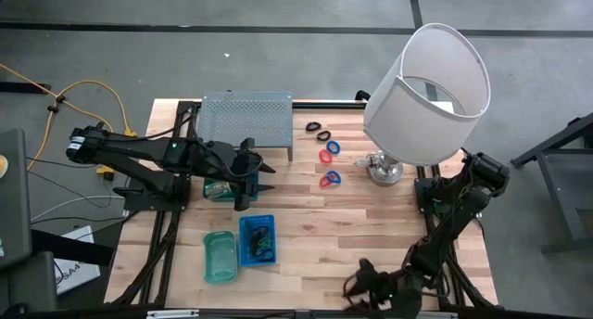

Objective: Pick & Place Office Desk Supplies
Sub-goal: Put the bottom orange spring keychain into the green bin

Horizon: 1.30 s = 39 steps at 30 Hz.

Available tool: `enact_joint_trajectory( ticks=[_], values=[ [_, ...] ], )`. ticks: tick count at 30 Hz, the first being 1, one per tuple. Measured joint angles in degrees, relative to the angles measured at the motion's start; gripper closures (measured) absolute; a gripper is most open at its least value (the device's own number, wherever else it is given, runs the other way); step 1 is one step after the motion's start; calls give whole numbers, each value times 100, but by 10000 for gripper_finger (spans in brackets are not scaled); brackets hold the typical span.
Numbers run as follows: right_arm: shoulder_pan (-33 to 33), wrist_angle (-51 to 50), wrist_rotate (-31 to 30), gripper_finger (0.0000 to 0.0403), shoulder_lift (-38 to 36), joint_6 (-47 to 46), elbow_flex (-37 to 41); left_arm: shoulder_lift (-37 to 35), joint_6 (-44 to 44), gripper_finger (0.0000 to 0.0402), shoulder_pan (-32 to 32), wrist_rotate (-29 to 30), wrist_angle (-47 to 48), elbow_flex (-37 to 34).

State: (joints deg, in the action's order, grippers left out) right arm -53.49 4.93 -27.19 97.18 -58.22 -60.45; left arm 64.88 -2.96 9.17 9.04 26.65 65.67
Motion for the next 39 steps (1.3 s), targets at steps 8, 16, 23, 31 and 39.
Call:
enact_joint_trajectory(
  ticks=[8,16,23,31,39],
  values=[
    [513,-210,-807,257,-1,4,0,0,0,208,0,0,0,0],
    [1061,-428,-678,257,-1,987,0,0,0,208,0,-2,-2,0],
    [1378,-462,-677,257,-1,2069,0,0,0,208,0,-2,-1,0],
    [1646,-758,-134,257,-1,3046,0,0,0,208,0,-2,-2,2],
    [1719,-1286,358,257,-1,3160,0,0,0,208,2,-2,-13,2]
  ],
)
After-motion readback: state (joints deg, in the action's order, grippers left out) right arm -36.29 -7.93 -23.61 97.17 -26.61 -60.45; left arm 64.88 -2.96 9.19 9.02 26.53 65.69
